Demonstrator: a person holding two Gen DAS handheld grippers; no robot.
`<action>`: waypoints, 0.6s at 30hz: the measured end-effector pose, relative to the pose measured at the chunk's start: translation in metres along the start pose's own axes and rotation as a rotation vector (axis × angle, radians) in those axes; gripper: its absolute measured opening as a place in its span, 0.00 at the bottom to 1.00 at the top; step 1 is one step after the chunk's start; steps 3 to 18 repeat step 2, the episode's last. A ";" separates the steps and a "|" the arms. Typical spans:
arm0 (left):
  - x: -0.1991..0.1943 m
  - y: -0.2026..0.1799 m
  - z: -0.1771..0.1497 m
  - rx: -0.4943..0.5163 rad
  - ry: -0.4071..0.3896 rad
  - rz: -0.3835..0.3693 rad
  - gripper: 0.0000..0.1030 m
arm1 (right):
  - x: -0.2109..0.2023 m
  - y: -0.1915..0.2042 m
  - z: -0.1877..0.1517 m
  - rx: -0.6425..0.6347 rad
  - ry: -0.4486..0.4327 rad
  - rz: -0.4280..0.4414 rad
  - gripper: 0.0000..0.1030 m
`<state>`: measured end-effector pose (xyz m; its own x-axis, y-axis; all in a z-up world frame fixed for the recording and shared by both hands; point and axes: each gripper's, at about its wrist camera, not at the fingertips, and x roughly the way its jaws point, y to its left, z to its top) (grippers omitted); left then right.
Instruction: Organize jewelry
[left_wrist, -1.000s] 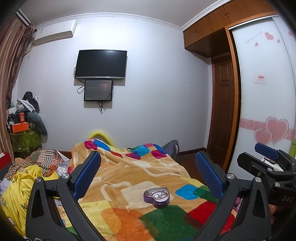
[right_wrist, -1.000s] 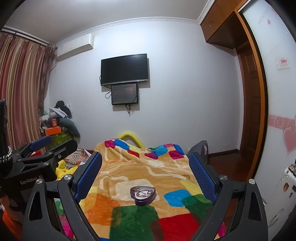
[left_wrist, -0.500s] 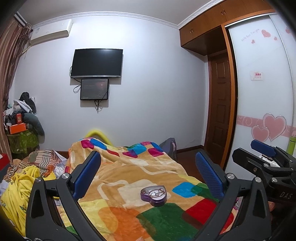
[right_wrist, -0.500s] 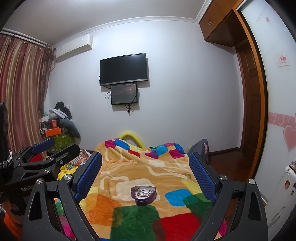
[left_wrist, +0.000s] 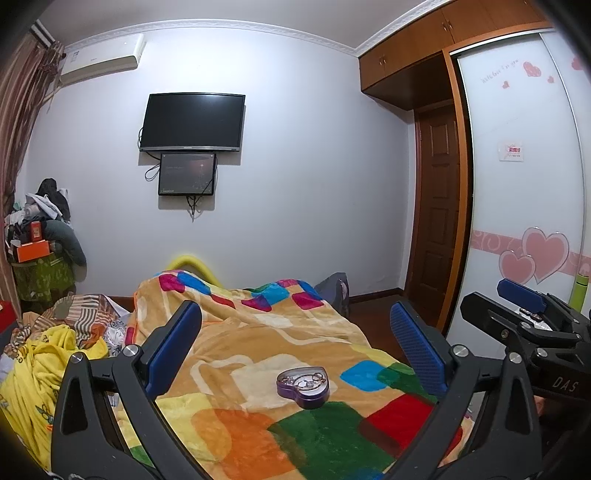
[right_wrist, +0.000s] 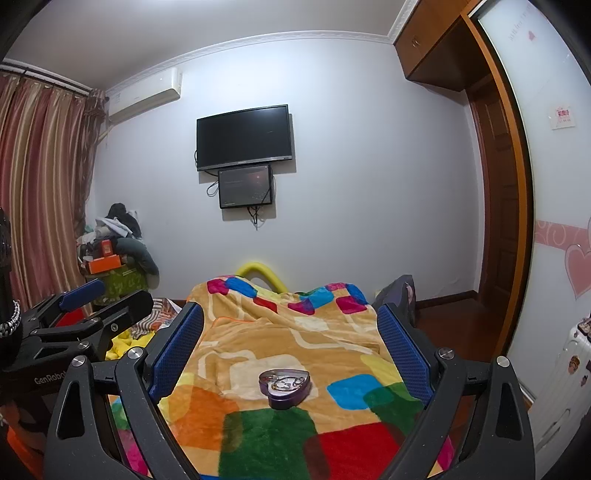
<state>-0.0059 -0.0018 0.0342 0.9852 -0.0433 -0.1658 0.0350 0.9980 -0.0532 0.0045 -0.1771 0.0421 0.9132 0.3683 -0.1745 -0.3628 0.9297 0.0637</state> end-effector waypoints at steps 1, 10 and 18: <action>0.000 0.000 0.000 -0.001 0.001 -0.001 1.00 | 0.000 0.000 0.000 0.000 0.001 0.001 0.91; 0.001 0.000 0.000 -0.003 0.003 -0.001 1.00 | 0.001 0.000 0.000 0.000 0.003 0.002 0.91; 0.001 0.000 0.000 -0.003 0.003 -0.001 1.00 | 0.001 0.000 0.000 0.000 0.003 0.002 0.91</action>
